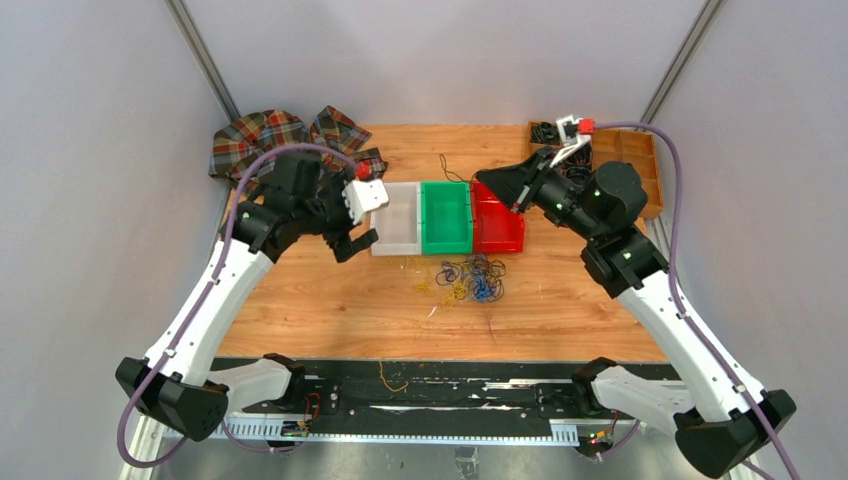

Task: Untangle the cables
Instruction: Untie the cable.

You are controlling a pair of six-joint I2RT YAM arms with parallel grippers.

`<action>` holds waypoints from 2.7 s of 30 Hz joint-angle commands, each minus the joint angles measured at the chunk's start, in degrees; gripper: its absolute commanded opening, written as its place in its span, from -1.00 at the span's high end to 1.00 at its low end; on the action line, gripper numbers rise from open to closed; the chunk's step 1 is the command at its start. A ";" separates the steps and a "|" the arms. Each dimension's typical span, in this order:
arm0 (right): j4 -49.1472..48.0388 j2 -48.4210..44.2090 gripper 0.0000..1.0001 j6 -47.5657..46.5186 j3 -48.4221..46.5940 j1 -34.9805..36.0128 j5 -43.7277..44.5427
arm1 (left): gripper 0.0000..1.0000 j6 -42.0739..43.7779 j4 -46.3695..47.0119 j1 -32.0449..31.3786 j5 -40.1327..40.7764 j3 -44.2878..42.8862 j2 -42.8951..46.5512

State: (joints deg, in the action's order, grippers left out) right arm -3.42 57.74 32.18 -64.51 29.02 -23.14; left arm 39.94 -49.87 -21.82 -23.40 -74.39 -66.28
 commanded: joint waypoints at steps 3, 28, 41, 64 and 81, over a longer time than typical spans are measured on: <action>-1.67 4.53 0.99 -4.64 -5.21 12.97 11.07 | -0.96 -15.22 2.00 -3.10 -18.36 -6.98 -1.66; -16.68 16.42 0.99 2.07 -10.22 25.13 18.72 | 0.73 -42.77 28.07 -3.87 -14.62 3.10 2.06; -12.04 2.14 -0.23 -8.30 8.34 24.21 27.09 | 0.99 -41.41 25.15 -2.43 -13.98 -7.30 -0.76; -15.01 19.05 0.03 -2.51 17.57 23.37 24.72 | 0.99 -38.60 15.85 -2.63 -21.97 -14.58 -0.44; -20.80 23.55 -0.03 5.21 17.64 22.90 23.72 | 0.99 -38.57 15.16 -2.71 -23.90 -13.12 1.04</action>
State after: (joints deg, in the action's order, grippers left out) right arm -20.82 81.45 34.22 -46.92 52.93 1.48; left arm 1.08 -34.87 -24.51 -45.45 -88.03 -66.78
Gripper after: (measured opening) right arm 0.470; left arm 0.020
